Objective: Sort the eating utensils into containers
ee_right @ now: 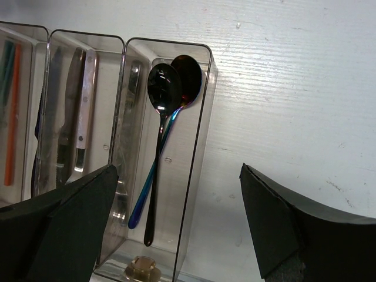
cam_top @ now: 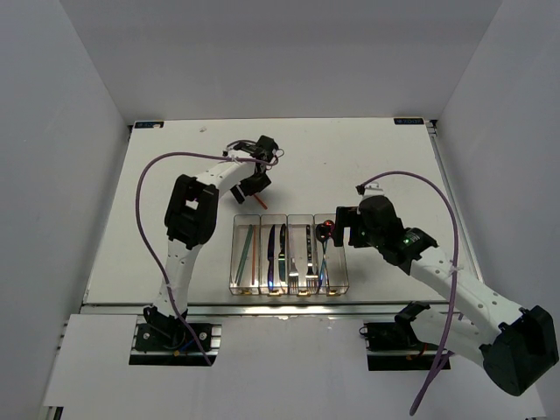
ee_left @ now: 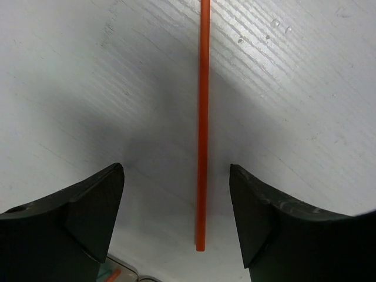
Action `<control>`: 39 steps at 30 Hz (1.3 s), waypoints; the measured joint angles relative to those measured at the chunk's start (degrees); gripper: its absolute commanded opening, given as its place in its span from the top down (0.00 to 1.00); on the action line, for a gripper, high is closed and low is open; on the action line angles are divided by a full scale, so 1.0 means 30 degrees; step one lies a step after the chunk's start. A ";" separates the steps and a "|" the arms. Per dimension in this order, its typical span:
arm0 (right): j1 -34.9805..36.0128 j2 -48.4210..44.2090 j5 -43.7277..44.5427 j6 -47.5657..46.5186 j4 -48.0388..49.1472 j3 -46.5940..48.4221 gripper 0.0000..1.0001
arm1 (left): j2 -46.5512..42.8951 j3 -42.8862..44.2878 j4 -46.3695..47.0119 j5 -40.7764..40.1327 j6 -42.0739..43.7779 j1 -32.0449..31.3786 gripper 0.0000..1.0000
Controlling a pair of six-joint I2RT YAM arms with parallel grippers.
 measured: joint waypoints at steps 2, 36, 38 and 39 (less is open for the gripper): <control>-0.0051 -0.0168 -0.0058 0.0000 -0.0007 -0.0051 0.11 | 0.0000 -0.0029 0.0051 0.0153 -0.0160 0.0000 0.25; -0.0364 -0.2076 -0.0838 -0.0408 0.0313 -0.0546 0.11 | -0.6397 -0.1486 0.5304 0.2754 0.8182 0.2346 1.00; -0.0437 -0.2018 -0.0838 -0.0408 0.0277 -0.0517 0.11 | -0.9406 -0.3563 0.6054 0.3694 0.8954 0.2200 1.00; -0.0452 -0.2018 -0.0845 -0.0408 0.0255 -0.0481 0.11 | -1.0877 -0.4634 0.6193 0.4153 0.9326 0.2011 1.00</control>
